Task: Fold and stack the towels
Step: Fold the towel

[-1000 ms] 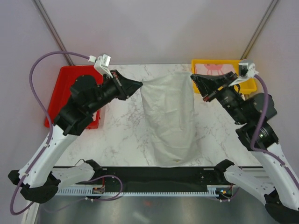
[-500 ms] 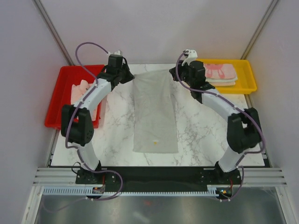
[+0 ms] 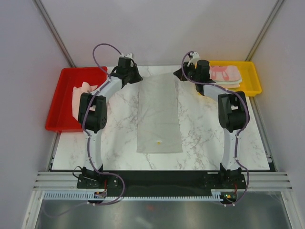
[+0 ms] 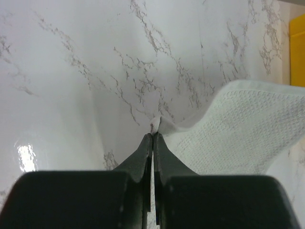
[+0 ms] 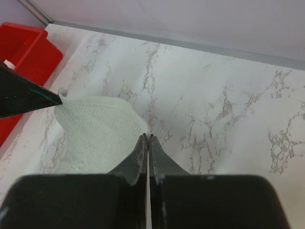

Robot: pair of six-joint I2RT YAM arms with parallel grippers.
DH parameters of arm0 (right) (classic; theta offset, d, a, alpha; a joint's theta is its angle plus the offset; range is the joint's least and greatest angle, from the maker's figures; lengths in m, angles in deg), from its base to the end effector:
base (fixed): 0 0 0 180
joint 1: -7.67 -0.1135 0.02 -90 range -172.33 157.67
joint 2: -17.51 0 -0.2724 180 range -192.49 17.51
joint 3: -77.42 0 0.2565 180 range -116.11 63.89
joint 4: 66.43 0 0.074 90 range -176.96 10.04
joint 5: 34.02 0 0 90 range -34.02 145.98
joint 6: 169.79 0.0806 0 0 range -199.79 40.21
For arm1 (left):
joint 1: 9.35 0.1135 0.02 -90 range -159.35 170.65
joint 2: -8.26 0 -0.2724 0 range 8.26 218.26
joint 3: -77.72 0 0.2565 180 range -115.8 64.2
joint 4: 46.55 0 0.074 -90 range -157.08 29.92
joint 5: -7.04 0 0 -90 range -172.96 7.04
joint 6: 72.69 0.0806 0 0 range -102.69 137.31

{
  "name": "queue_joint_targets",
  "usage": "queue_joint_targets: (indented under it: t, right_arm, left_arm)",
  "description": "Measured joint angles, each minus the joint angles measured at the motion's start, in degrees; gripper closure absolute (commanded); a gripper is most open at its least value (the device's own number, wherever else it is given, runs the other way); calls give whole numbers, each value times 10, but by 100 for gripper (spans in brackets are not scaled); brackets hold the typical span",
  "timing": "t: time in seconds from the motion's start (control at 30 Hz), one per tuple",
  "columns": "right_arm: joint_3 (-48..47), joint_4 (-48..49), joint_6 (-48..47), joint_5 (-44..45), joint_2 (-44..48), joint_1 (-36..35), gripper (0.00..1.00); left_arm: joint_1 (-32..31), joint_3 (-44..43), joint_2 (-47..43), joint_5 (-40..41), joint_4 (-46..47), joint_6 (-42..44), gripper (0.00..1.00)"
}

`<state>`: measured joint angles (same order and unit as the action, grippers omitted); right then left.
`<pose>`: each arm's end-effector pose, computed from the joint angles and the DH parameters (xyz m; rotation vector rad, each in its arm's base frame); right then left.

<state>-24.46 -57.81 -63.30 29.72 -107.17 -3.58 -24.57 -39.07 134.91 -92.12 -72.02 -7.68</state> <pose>0.5357 0.1429 0.2023 -0.2482 1.8413 0.7552 0.5376 -0.1596 0.1993 -0.0981 2.2342 -0.5651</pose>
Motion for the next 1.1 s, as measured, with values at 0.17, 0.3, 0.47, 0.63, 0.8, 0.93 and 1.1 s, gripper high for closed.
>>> queue_joint_targets:
  t: [0.17,0.3,0.47,0.63,0.8,0.93,1.1]
  right_arm:
    - [43,11,-10,-38,35,2,100]
    - [120,9,-22,-47,99,1,100]
    - [208,6,-28,-50,179,0,100]
    - [281,-3,-23,-46,244,-8,100]
    - [342,-39,-28,-4,312,-45,100]
    - [383,-68,-28,31,379,-75,100]
    - [403,-115,-28,63,444,-75,100]
  left_arm:
    - [0,78,-44,-6,21,7,98]
    - [-2,147,-96,-15,28,12,98]
    - [-14,246,-185,-7,50,15,98]
    - [-34,322,-249,1,66,15,98]
    - [-61,377,-285,26,63,13,98]
    - [-76,411,-319,39,58,6,98]
    - [-92,455,-380,67,45,-5,98]
